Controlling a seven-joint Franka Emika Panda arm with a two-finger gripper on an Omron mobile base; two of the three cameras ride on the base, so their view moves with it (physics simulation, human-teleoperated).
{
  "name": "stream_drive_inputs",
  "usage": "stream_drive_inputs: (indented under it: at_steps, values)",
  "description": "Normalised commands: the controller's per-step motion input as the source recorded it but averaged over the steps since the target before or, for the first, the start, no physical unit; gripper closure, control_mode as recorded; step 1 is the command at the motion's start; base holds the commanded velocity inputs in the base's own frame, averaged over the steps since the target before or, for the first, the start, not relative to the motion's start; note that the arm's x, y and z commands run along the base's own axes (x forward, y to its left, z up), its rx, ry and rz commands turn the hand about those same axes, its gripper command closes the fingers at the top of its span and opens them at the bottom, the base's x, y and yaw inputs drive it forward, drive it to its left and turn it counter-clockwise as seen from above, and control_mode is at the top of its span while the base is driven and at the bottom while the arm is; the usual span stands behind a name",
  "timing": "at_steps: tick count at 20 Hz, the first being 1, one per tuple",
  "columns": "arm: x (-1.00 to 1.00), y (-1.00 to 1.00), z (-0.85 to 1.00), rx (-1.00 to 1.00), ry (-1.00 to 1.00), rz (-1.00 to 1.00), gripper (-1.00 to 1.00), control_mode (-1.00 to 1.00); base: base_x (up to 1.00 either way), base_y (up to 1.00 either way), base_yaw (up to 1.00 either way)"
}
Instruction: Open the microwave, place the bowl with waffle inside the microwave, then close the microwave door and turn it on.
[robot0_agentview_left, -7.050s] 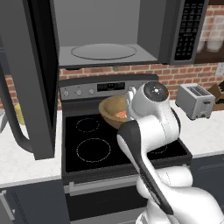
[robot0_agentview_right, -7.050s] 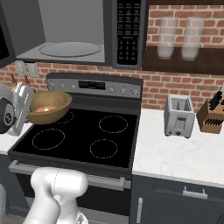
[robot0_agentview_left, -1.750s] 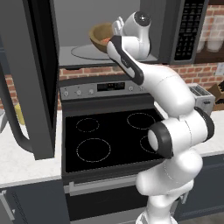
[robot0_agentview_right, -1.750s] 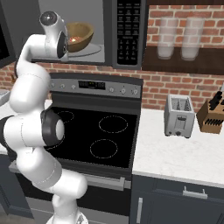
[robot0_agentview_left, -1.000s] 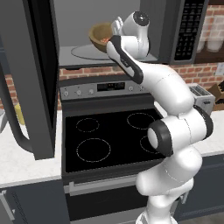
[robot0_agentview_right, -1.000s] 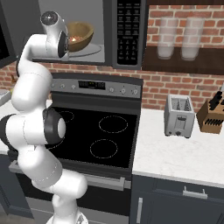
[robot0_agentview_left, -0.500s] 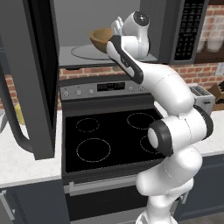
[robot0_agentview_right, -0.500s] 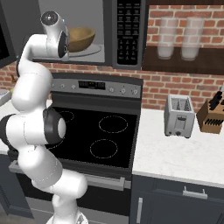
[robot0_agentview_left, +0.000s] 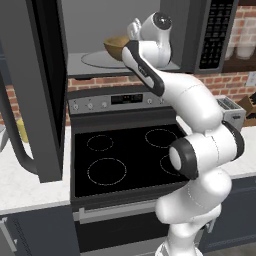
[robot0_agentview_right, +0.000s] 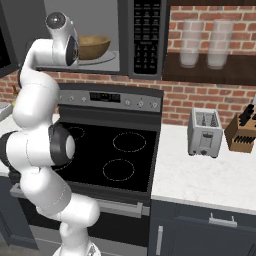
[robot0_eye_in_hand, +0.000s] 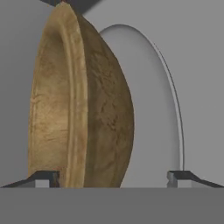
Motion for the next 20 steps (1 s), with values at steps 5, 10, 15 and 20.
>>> stream_drive_inputs:
  at_steps: [5,10,15,20]
  values:
    - [-0.71,0.00,0.35,0.00,-0.14,0.03,-1.00,-1.00,0.00,0.00,0.00]
    - [-0.98,-0.03,0.30,0.00,-0.03,0.00,-1.00,-1.00,0.00,0.00,0.00]
    - [-1.00,-0.11,0.05,-0.02,-0.03,0.00,-1.00,-1.00,0.00,0.00,0.00]
    - [-1.00,-0.01,-0.04,-0.04,-0.04,0.00,-1.00,-1.00,0.00,0.00,0.00]
